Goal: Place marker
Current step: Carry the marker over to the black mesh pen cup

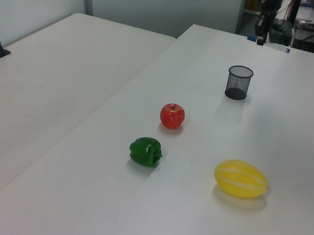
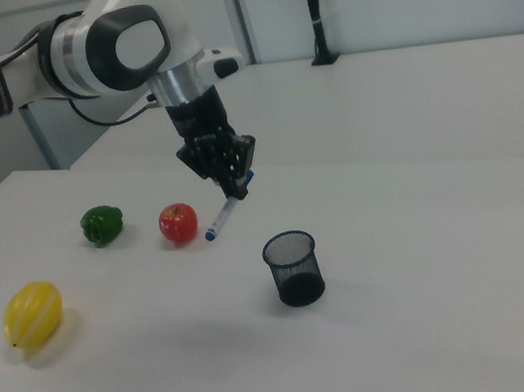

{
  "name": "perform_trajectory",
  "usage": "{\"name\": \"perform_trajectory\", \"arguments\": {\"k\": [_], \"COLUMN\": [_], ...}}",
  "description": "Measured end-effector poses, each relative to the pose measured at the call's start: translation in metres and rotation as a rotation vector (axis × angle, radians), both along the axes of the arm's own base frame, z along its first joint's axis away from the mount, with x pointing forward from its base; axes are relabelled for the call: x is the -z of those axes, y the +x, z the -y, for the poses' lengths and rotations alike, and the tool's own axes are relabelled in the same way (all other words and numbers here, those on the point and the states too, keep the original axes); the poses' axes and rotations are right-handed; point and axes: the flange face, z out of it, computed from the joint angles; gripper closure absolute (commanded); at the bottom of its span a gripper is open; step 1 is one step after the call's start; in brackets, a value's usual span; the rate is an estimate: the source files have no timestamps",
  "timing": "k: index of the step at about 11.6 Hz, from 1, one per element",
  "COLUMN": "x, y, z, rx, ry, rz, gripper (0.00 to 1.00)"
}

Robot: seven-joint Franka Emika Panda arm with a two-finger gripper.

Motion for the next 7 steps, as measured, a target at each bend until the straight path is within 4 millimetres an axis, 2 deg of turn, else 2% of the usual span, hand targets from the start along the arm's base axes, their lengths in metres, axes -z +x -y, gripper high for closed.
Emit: {"name": "perform_trajectory", "arguments": {"k": [3, 7], "x": [-0.008, 0.005], "y": [0.013, 0.026], "z": [0.012, 0.025], "rx": [-0.002, 0.013], "ry": [-0.018, -0.034], "rz": [0.141, 0.314], "gripper": [0.87, 0.86]}}
